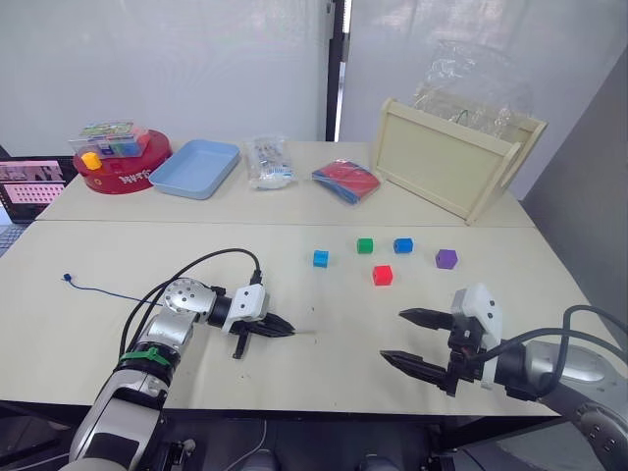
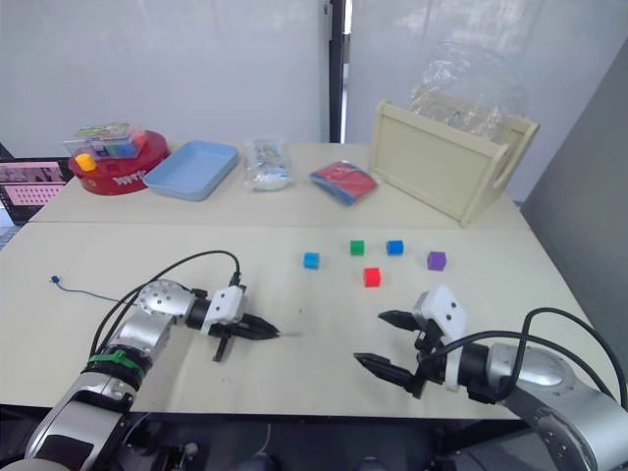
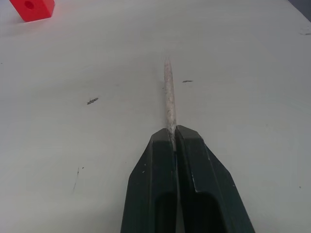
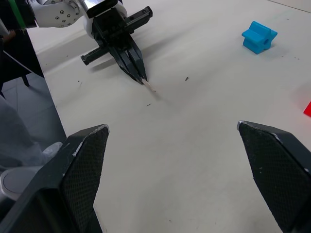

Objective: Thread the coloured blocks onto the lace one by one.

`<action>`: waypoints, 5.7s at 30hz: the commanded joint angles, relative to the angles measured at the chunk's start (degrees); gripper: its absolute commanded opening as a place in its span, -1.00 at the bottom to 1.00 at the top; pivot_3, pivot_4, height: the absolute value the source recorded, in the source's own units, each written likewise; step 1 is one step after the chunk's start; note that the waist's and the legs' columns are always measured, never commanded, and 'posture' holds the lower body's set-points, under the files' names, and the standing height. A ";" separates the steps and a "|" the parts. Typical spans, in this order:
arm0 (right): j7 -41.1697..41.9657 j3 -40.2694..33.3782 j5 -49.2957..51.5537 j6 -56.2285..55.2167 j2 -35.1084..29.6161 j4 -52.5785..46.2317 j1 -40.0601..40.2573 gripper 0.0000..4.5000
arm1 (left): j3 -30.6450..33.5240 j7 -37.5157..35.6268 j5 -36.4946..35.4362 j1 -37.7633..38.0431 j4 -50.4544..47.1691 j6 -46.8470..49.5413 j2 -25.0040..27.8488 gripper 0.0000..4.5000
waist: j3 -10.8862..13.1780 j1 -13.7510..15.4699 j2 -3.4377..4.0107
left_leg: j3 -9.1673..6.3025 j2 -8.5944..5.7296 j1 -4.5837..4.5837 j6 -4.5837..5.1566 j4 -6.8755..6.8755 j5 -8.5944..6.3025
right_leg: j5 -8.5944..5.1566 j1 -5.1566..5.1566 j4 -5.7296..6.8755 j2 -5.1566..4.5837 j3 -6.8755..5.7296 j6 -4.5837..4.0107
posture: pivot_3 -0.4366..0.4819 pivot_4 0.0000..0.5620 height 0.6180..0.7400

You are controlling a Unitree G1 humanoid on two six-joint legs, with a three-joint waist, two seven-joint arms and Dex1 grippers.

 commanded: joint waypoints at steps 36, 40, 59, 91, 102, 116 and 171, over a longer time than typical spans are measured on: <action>0.50 0.29 -0.41 -2.44 0.07 -0.92 1.33 1.00 | -0.10 1.55 -0.57 2.21 -7.23 5.86 0.31 -0.99 | 0.00 -0.20 -0.01 | -0.01 0.02 -0.03 0.00 -0.01 0.00 | 0.00 -0.04 0.00 0.02 0.00 0.00 | -0.05 -0.47 1.00; 0.64 -0.50 -0.04 -2.56 0.07 -1.09 2.37 1.00 | 1.39 1.25 -2.76 1.96 -9.16 7.61 0.48 -0.99 | 0.00 -0.22 -0.01 | -0.01 0.02 -0.04 0.00 -0.01 0.00 | 0.00 -0.04 0.00 0.02 0.00 0.00 | -0.05 -0.47 1.00; -17.32 -12.61 -12.54 -14.52 17.04 5.10 14.88 1.00 | 5.43 -2.15 -13.99 3.11 -29.33 31.96 8.46 -0.99 | 0.01 -0.60 -0.01 | 0.01 0.06 -0.02 0.00 -0.08 0.00 | 0.00 -0.07 0.00 0.05 0.04 0.00 | -0.05 -0.47 1.00; -25.78 1.17 -34.02 -26.40 19.76 72.30 -40.30 1.00 | 8.01 14.20 -16.84 15.96 -50.12 40.54 10.68 -0.99 | 0.01 -0.78 0.16 | 0.15 0.07 0.04 -0.05 -0.35 0.03 | 0.01 -0.23 -0.04 0.03 0.21 -0.02 | -0.05 -0.47 1.00; -24.76 -0.95 -30.12 -24.86 21.66 57.21 -31.36 -0.47 | 7.10 12.94 -16.73 14.45 -46.89 38.73 9.95 -1.00 | 0.01 -0.55 0.16 | 0.14 0.06 -0.01 -0.07 -0.35 0.04 | 0.01 -0.23 -0.04 0.02 0.20 -0.02 | -0.05 -0.47 1.00; -35.89 3.84 -12.03 10.09 33.14 1.83 -2.01 -0.47 | 3.21 6.05 -14.64 10.51 -36.42 32.55 8.07 -1.00 | 0.02 -0.54 0.18 | 0.06 0.08 -0.03 -0.04 -0.38 0.03 | 0.01 -0.30 0.02 0.07 0.22 -0.02 | -0.05 -0.47 1.00; 26.69 31.45 -35.05 -15.40 -2.81 28.56 -31.79 -0.43 | -1.74 7.33 -8.78 11.48 -37.11 27.50 3.92 -1.00 | 0.10 -0.36 0.20 | 0.05 0.05 -0.13 0.03 -0.12 -0.02 | 0.00 -0.22 -0.07 0.04 0.11 -0.01 | -0.05 -0.47 1.00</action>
